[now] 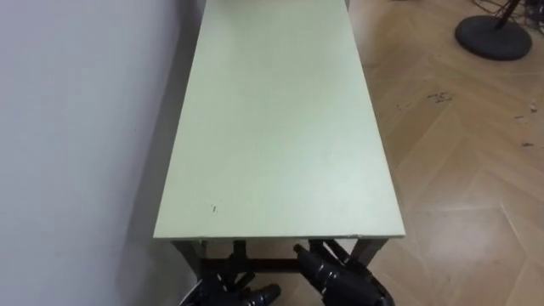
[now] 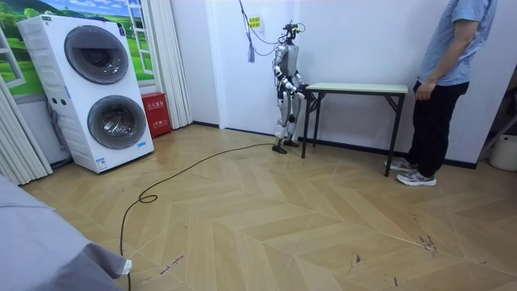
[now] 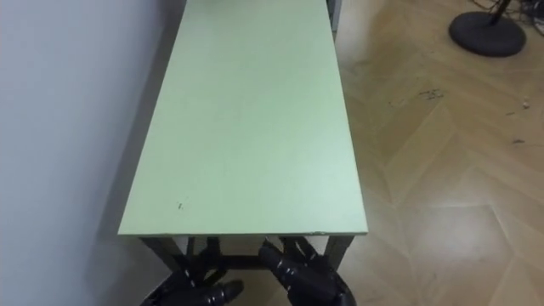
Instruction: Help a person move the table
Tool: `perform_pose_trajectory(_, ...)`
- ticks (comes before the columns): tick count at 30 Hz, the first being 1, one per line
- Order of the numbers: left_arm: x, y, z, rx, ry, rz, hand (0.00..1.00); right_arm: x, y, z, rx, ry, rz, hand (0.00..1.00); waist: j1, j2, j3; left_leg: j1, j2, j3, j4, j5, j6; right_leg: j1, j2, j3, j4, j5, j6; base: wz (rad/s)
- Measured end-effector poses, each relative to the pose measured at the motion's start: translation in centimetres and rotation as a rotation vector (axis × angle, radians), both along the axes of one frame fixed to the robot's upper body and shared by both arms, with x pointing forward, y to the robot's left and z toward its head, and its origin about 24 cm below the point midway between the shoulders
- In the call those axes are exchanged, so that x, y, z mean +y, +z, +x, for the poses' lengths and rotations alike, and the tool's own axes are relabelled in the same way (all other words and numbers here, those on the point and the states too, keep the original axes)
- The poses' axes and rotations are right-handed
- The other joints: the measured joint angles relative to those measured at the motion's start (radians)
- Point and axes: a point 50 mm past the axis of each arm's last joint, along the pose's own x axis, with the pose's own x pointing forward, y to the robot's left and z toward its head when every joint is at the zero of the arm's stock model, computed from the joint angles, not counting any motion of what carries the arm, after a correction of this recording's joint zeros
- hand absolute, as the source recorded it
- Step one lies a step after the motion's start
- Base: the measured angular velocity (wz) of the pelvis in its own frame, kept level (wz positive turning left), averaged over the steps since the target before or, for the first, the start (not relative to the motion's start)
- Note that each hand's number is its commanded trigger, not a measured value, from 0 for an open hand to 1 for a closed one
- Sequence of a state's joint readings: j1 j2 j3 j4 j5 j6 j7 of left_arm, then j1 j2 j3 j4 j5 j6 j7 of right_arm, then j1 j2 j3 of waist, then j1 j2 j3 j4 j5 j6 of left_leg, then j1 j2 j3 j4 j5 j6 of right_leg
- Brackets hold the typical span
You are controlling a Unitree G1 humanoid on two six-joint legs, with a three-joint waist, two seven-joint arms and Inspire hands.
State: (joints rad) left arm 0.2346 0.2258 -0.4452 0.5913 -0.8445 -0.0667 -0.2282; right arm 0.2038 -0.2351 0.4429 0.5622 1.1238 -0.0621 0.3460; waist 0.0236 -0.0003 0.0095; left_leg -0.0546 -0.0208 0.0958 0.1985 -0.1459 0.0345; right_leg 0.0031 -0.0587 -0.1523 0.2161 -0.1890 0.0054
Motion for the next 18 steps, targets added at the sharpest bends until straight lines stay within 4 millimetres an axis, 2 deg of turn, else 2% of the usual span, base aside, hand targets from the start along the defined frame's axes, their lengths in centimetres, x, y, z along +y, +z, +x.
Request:
perform_pose_trajectory(4,1.3,-1.4,-1.5,0.082,-0.003,0.083,0.0,-1.5,-1.6,-1.3,0.069,0.065,-0.145,0.0,-0.004,-0.008,0.0002,0.021,-0.001,0.0,-0.012,0.0,0.0,0.02,0.0,-0.001,-0.013,0.0,0.0,0.0)
perform_pose_trajectory(10,3.2,-2.5,-2.1,0.163,0.02,0.203,0.0,-4.0,-3.6,-3.8,0.226,0.151,-0.362,0.0,-0.011,-0.013,0.0024,0.021,-0.001,0.001,-0.015,-0.001,-0.002,0.02,0.001,0.002,-0.016,0.0,0.0,0.0)
perform_pose_trajectory(14,4.9,-3.5,-4.1,0.269,0.081,0.3,0.0,-6.2,-5.0,-6.9,0.414,0.077,-0.468,0.0,-0.014,-0.016,-0.0004,0.039,-0.002,0.002,-0.032,-0.001,-0.002,0.036,0.002,0.001,-0.032,0.0,0.0,0.0)
perform_pose_trajectory(18,5.3,-4.3,-6.0,0.369,0.142,0.34,0.0,-6.6,-5.7,-9.3,0.542,0.016,-0.504,0.0,-0.014,-0.018,0.0006,0.053,0.001,0.006,-0.04,-0.004,-0.006,0.044,0.005,0.007,-0.035,0.0,0.0,-0.05)
